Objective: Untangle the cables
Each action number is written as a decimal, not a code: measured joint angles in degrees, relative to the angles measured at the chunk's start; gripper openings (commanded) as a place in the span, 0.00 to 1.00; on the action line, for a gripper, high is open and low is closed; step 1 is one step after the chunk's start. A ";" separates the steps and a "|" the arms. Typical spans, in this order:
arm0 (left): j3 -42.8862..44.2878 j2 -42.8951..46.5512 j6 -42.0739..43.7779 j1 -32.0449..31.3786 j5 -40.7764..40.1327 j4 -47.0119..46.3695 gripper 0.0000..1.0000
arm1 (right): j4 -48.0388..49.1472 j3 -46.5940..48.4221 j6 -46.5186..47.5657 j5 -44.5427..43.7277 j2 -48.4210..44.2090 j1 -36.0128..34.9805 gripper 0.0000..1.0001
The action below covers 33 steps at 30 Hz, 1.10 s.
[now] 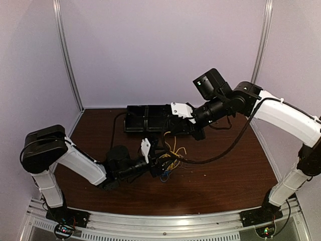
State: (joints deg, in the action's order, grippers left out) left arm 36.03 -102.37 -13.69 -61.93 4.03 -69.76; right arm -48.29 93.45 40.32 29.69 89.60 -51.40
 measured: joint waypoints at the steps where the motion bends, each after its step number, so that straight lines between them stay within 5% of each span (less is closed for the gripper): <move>1: 0.92 -2.08 -0.09 0.00 -0.13 -1.11 0.41 | -0.33 1.60 -0.17 0.70 0.13 0.11 0.00; 10: 7.26 -13.20 -1.20 0.00 -0.79 -5.73 0.32 | -1.97 16.63 -2.36 6.93 2.56 2.34 0.00; 21: 0.90 -15.30 -3.98 0.87 -4.90 -7.74 0.32 | 0.46 40.57 -7.32 15.41 4.04 12.48 0.00; 33: -8.07 -6.12 -6.91 0.87 -6.38 -8.74 0.65 | 6.58 28.15 -11.02 16.37 4.04 19.45 0.00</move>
State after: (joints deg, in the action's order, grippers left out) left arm 27.97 -108.49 -20.60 -61.06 -2.35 -78.50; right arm -41.71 121.60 29.30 46.06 93.65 -31.94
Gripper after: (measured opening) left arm 0.598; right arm 0.008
